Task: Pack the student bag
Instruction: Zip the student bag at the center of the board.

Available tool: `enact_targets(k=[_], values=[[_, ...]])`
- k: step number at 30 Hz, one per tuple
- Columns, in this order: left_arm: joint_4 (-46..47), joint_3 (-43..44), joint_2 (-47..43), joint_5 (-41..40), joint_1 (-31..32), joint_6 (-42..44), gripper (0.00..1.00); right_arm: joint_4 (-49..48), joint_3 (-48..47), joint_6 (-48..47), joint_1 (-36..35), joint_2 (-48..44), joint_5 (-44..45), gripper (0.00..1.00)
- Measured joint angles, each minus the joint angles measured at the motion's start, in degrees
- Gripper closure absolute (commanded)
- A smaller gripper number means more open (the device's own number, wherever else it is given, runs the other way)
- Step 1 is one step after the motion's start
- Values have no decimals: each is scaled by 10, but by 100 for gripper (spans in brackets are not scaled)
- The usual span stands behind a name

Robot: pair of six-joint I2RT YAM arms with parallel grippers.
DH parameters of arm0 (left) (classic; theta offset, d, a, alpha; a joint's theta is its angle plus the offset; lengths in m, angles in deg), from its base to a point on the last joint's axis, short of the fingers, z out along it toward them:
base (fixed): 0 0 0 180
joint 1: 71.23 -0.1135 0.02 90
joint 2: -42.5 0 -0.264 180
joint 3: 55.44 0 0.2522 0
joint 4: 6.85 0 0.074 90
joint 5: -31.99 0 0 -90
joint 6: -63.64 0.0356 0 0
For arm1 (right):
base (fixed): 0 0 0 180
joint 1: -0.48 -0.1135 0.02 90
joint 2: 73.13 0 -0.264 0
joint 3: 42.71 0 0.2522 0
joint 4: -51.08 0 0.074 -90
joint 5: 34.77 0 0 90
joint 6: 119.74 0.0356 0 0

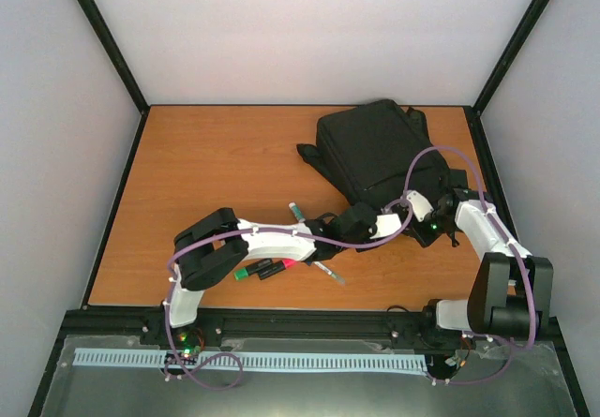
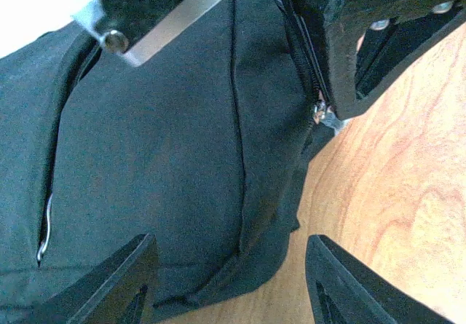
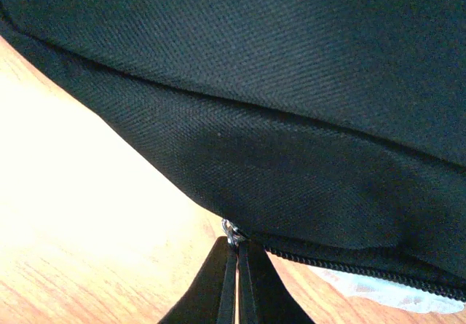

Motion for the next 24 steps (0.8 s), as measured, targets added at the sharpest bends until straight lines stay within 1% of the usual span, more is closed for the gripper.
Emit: enact_targets(k=[3,5,7,8,10,12,14,19,24], values=[[2,19,21,-7,0,30,44,5,-2,0,0,2,-6,97],[3,29,33,-12,0,44,47,8,-4,2,0,4,-10,97],[5,36,42,-19,0,58,54,10,-4,3,0,5,-12,97],[8,39,46,-25,0,65,60,10,-4,3,0,5,-12,97],[12,46,54,-33,0,76,76,11,-4,3,0,6,-13,97],[14,49,60,-39,1,87,88,11,-4,3,0,6,-14,97],[15,49,61,-42,2,95,98,11,-4,5,0,6,-15,97],[19,43,59,-53,3,98,99,11,-6,7,6,15,-14,97],[24,7,36,-66,3,89,99,14,-18,7,37,43,-11,97]])
